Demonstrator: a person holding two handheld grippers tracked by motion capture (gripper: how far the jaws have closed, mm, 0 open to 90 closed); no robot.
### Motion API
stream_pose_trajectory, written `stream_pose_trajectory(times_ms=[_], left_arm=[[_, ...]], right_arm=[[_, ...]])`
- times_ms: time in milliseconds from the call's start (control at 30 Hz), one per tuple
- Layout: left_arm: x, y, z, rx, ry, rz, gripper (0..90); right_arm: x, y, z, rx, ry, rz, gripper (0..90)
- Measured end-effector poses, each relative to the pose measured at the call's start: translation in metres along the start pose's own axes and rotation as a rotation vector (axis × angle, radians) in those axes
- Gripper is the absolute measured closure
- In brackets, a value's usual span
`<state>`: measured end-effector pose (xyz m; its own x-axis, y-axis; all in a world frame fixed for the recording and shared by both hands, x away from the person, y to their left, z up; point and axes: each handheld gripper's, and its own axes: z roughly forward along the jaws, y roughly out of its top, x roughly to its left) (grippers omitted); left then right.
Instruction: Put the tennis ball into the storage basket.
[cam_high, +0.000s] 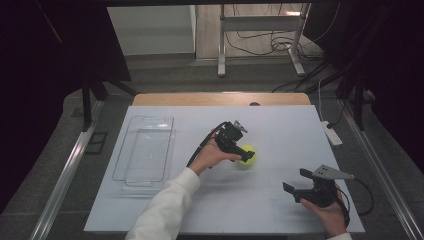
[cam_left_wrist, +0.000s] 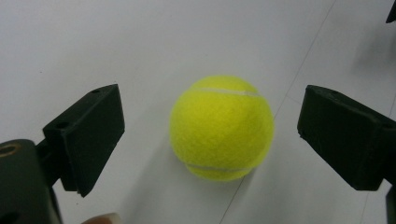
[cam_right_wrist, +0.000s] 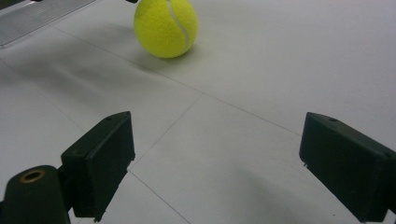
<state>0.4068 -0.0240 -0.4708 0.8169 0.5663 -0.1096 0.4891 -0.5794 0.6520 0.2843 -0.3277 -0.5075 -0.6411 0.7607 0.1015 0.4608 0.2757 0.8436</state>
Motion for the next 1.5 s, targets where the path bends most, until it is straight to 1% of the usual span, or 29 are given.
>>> stream_pose_trajectory(times_ms=[100, 200, 267, 333, 400, 433, 567, 667, 700, 733, 967, 1100, 1133, 1267, 1300, 1333, 1433, 1500], left_arm=[[0.0, 0.0, 0.002, 0.005, -0.003, 0.0, 8.1], [0.001, 0.0, 0.005, 0.006, -0.003, -0.01, 8.2], [0.002, 0.0, 0.006, 0.015, -0.005, -0.006, 8.2], [0.002, -0.001, 0.009, 0.013, -0.011, -0.017, 8.2], [0.002, -0.001, 0.01, 0.016, -0.013, -0.017, 8.2], [0.003, -0.002, 0.014, 0.025, -0.017, -0.021, 8.0], [0.003, -0.002, 0.018, 0.034, -0.021, -0.018, 7.8], [0.002, -0.002, 0.022, 0.033, -0.027, -0.024, 7.8], [0.002, -0.002, 0.023, 0.038, -0.026, -0.017, 7.8], [0.001, -0.002, 0.025, 0.041, -0.029, -0.023, 7.8], [0.002, -0.004, 0.03, 0.057, -0.038, -0.026, 7.0], [0.002, -0.004, 0.033, 0.068, -0.038, -0.019, 6.8], [0.001, -0.004, 0.034, 0.063, -0.038, -0.025, 6.8], [0.002, -0.005, 0.037, 0.077, -0.034, -0.022, 6.8], [0.002, -0.006, 0.038, 0.074, -0.032, -0.03, 6.8], [0.002, -0.006, 0.038, 0.077, -0.03, -0.028, 6.9], [0.002, -0.006, 0.039, 0.086, -0.022, -0.026, 8.5], [0.002, -0.006, 0.038, 0.084, -0.026, -0.032, 10.5]], right_arm=[[0.0, 0.0, 0.0, -0.001, 0.001, 0.001, 10.5], [0.0, 0.0, 0.0, 0.001, 0.001, -0.001, 10.5], [0.0, 0.0, 0.0, 0.001, 0.001, 0.0, 10.5], [0.0, 0.0, 0.0, 0.0, 0.001, 0.0, 10.5], [0.0, 0.0, 0.0, 0.001, 0.001, -0.001, 10.5], [0.0, 0.0, 0.0, 0.002, 0.002, 0.0, 10.5], [0.0, 0.0, 0.0, 0.002, 0.001, -0.001, 10.5], [0.0, 0.0, 0.0, 0.001, 0.001, 0.0, 10.5], [0.0, 0.0, 0.0, 0.001, 0.001, 0.0, 10.5], [0.0, 0.0, 0.0, 0.001, 0.001, 0.0, 10.5], [0.0, 0.0, 0.0, 0.003, 0.0, -0.002, 10.5], [0.0, 0.0, 0.0, 0.005, 0.001, -0.001, 10.5], [0.0, 0.0, 0.0, 0.005, 0.0, -0.001, 10.5], [0.0, -0.001, 0.0, 0.003, 0.001, 0.002, 10.5], [0.0, -0.001, 0.0, 0.003, 0.001, 0.003, 10.5], [0.0, -0.001, 0.0, 0.004, 0.0, 0.002, 10.5], [0.0, -0.001, 0.0, 0.006, -0.002, 0.0, 10.5], [0.0, -0.001, 0.0, 0.004, 0.0, 0.002, 10.5]])
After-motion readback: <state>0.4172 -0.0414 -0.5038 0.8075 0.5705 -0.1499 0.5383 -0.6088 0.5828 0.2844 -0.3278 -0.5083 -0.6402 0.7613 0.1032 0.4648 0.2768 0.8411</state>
